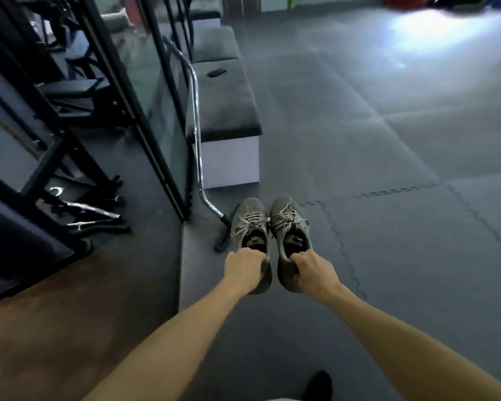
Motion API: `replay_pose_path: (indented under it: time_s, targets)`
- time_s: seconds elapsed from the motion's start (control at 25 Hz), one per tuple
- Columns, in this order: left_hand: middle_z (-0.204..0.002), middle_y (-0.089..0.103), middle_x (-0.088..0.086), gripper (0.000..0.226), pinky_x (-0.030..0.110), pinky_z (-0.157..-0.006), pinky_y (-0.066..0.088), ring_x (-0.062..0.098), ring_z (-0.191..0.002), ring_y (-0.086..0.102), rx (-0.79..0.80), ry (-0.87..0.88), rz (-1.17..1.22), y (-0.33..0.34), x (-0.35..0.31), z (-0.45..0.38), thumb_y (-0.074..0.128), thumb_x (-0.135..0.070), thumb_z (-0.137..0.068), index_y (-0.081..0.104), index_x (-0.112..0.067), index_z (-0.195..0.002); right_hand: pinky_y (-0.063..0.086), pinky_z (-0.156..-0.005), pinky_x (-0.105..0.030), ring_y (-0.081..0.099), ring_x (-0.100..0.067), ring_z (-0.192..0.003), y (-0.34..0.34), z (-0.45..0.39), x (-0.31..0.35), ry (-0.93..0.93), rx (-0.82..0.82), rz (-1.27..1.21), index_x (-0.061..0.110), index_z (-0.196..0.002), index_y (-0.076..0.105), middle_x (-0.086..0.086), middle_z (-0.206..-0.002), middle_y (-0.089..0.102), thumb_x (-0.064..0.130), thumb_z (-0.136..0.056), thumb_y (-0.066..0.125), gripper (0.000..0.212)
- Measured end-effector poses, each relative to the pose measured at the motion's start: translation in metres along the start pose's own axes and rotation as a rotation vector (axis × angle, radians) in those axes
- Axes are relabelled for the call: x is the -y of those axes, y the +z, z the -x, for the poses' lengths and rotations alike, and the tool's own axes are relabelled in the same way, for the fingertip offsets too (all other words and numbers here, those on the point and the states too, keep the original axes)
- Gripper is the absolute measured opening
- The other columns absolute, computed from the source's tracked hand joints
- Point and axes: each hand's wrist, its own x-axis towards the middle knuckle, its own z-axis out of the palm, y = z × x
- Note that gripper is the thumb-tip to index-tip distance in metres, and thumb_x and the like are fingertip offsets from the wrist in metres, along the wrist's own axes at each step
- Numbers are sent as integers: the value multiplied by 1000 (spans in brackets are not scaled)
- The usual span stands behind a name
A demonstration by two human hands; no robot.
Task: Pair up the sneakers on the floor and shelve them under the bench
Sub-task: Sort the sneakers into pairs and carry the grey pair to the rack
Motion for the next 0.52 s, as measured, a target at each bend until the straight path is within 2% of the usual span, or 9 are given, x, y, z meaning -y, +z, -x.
replay_pose_path:
  time_s: [0.24, 0.4, 0.52]
  targets:
    - [-106, 67, 1, 11, 37, -89, 41, 24, -109, 59, -9, 50, 22, -18, -118, -107, 65, -21, -88, 63, -26, -97, 45, -68, -36, 60, -32, -98, -52, -27, -139, 77, -37, -28, 15, -104, 59, -8, -106, 59, 11, -84, 60, 21]
    - [-102, 68, 0, 11, 35, -85, 39, 24, -106, 60, 7, 52, 27, -27, -153, -181, 66, -19, -86, 62, -29, -88, 48, -73, -38, 60, -32, -100, -75, -71, -197, 137, -60, -55, 15, -106, 59, -9, -108, 59, 12, -83, 61, 23]
    - [-103, 68, 0, 10, 35, -84, 39, 24, -106, 59, 5, 87, 20, -33, -165, -255, 65, -19, -86, 63, -27, -92, 48, -73, -37, 60, -32, -100, -92, -124, -235, 163, -65, -55, 14, -106, 59, -9, -108, 59, 12, -84, 60, 23]
